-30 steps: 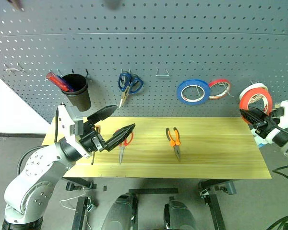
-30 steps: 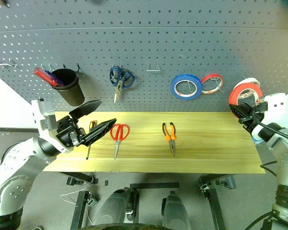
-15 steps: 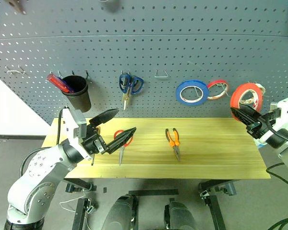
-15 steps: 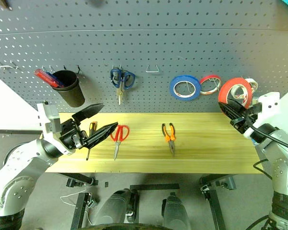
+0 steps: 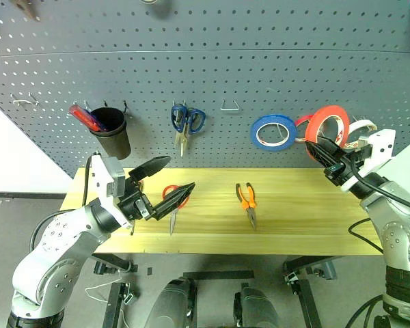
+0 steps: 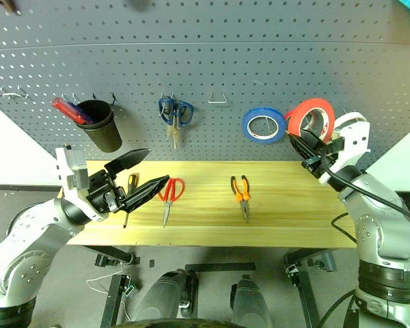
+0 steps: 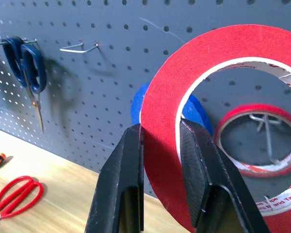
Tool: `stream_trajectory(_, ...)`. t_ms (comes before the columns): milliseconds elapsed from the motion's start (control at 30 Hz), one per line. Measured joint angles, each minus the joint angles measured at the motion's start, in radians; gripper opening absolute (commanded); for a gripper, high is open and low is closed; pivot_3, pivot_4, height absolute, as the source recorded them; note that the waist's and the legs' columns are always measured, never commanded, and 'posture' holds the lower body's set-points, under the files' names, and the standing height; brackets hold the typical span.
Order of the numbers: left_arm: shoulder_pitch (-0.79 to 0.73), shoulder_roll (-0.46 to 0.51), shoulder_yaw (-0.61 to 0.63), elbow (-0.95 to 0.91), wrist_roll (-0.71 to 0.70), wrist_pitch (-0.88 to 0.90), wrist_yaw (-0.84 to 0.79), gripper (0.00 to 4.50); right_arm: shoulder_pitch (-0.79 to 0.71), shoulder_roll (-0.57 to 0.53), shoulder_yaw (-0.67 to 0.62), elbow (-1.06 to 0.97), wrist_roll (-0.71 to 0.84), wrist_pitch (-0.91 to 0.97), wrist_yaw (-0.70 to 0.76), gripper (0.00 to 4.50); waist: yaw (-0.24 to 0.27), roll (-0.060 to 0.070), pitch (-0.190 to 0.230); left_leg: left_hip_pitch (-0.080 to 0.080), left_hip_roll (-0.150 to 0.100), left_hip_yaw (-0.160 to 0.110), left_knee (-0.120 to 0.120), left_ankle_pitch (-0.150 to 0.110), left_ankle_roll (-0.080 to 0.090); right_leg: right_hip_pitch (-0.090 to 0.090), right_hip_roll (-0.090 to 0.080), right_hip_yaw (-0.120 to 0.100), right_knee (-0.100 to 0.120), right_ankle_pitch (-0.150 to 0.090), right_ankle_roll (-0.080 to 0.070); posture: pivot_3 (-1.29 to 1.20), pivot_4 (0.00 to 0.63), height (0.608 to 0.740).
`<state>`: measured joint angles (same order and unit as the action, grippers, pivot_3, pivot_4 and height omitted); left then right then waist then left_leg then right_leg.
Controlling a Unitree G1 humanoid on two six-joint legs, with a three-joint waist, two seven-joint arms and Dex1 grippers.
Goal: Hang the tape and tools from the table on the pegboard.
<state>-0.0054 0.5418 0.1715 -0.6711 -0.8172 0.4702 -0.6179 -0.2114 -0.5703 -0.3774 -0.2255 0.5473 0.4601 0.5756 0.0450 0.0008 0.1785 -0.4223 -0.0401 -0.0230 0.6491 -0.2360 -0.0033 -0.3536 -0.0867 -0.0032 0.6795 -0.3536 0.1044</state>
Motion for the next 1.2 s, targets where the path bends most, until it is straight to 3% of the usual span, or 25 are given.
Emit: stream_trajectory(1200, -0.027, 0.022, 0.000, -0.014, -0.039, 0.046, 0.053, 4.50, -0.034, 0.102, 0.098, 0.156, -0.115, -0.106, -0.100, 0.69, -0.004, 0.000, 0.001, 0.001, 0.000, 0.000, -0.001, 0.000, 0.000, -0.001, -0.001, 0.001, 0.001, 0.000, 0.000, 0.14, 0.155, 0.740)
